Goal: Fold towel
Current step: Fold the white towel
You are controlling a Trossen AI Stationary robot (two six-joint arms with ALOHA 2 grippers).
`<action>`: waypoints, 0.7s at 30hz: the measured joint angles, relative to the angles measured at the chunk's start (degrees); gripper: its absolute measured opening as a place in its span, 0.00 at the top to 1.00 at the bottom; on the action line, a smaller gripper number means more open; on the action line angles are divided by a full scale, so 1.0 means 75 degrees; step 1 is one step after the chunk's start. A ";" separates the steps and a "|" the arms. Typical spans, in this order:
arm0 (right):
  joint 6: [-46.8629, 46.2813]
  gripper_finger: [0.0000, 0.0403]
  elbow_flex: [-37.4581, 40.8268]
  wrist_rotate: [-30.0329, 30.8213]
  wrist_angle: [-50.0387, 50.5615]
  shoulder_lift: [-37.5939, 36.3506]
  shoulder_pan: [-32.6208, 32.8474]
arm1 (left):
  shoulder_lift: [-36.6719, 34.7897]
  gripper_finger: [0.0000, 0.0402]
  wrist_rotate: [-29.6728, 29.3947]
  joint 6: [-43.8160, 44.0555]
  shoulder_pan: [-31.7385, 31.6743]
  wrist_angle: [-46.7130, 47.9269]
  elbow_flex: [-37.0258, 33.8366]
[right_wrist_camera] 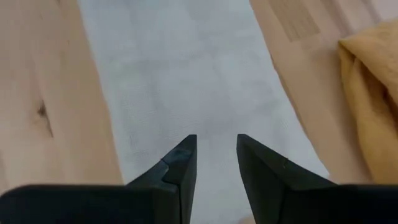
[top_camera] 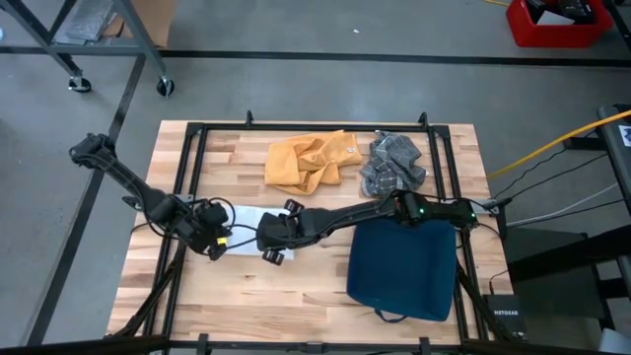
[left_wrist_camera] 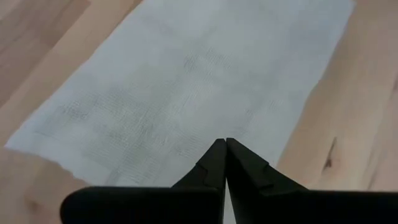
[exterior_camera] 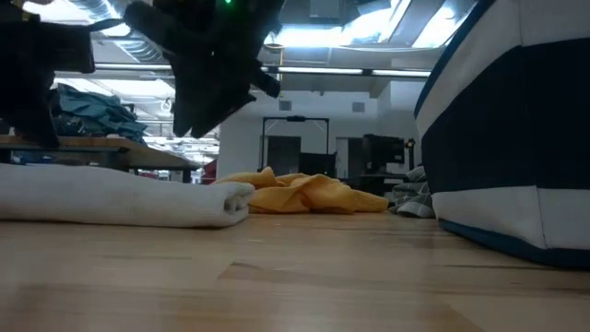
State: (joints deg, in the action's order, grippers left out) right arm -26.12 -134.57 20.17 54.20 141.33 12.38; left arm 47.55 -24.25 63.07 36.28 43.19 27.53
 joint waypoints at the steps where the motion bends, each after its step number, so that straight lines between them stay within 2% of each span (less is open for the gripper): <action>1: 0.0096 0.71 -0.0003 0.0018 0.0038 -0.0033 0.0042 | 0.0091 0.99 0.0000 -0.0002 0.0017 0.0000 -0.0002; 13: 0.0340 0.71 -0.0049 0.0015 0.0244 -0.0597 0.0641 | 0.1789 0.99 -0.0127 0.0278 -0.0150 0.0181 -0.0245; 21: 0.0340 0.71 -0.0052 -0.0039 0.0274 -0.0620 0.1112 | 0.2308 0.99 -0.1366 0.0706 -0.0826 0.0751 -0.0606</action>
State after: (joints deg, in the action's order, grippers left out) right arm -23.57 -134.96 19.88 56.25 136.68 20.72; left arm 64.86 -34.50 68.37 30.09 48.82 22.99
